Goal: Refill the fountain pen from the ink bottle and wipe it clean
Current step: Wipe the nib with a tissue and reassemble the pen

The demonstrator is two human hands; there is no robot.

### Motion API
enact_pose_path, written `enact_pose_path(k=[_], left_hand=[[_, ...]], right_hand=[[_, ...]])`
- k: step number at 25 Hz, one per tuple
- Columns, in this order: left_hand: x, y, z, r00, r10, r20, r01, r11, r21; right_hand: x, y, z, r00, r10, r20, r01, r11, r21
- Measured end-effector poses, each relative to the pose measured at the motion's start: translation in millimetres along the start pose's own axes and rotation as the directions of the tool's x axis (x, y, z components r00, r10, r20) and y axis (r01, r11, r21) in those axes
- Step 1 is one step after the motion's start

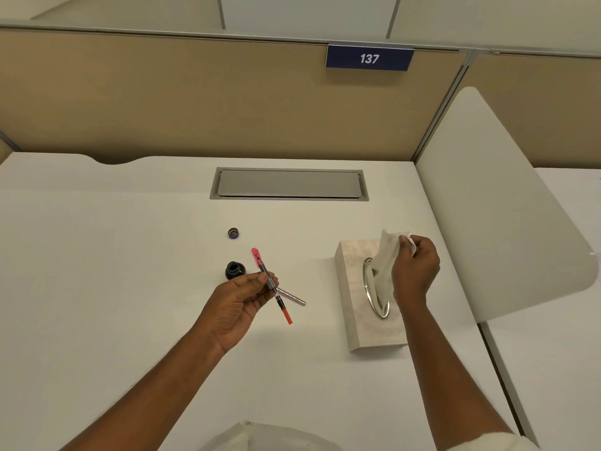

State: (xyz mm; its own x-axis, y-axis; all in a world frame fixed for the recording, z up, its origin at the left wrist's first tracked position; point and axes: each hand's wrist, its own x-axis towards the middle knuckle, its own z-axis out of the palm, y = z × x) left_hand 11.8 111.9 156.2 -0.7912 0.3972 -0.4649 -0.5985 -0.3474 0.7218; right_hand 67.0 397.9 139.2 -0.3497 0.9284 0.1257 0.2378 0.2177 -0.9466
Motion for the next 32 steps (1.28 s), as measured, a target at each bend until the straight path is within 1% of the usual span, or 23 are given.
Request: enact_pose_path(k=[4,8,13,16,19,22,25,27,30,32], left_hand=[[2,-2,0,1.000,-0.016,-0.012,0.016,1.000,-0.002],[4,-4,2,1.000,-0.027,-0.004,0.027,1.000,-0.006],[11,-10,10,0.999,-0.044,0.031,0.044,0.999,-0.002],[22,-18,28,0.997,-0.071,0.039,0.071,0.997,-0.004],[34,-30,55,0.992,-0.099,0.074,0.098,0.995,0.018],[43,-49,84,0.984,-0.149,0.096,0.148,0.989,0.016],[52,-69,103,0.979,-0.179,0.101,0.182,0.983,-0.019],[59,-79,110,0.977,-0.187,0.103,0.191,0.981,-0.035],[70,-92,113,0.976,-0.200,0.085,0.205,0.977,-0.053],[77,-100,115,0.978,-0.198,0.064,0.202,0.978,-0.049]], right_hand=[[8,-8,3,0.999,0.035,0.000,-0.035,0.999,0.003],[6,-4,5,0.992,0.092,0.091,-0.086,0.995,-0.059],[-5,3,5,0.997,0.023,0.070,-0.017,0.997,-0.076],[-12,5,4,0.994,0.045,0.095,-0.036,0.995,-0.091],[-13,11,3,0.988,0.071,0.137,-0.050,0.987,-0.151],[-10,21,0,0.976,0.144,0.164,-0.106,0.969,-0.222],[-4,33,-4,0.956,0.147,0.254,-0.033,0.914,-0.403],[-4,42,-7,0.937,0.166,0.306,0.006,0.871,-0.492],[-7,55,-11,0.904,0.229,0.362,-0.002,0.847,-0.531],[-7,60,-12,0.903,0.220,0.368,0.009,0.848,-0.530]])
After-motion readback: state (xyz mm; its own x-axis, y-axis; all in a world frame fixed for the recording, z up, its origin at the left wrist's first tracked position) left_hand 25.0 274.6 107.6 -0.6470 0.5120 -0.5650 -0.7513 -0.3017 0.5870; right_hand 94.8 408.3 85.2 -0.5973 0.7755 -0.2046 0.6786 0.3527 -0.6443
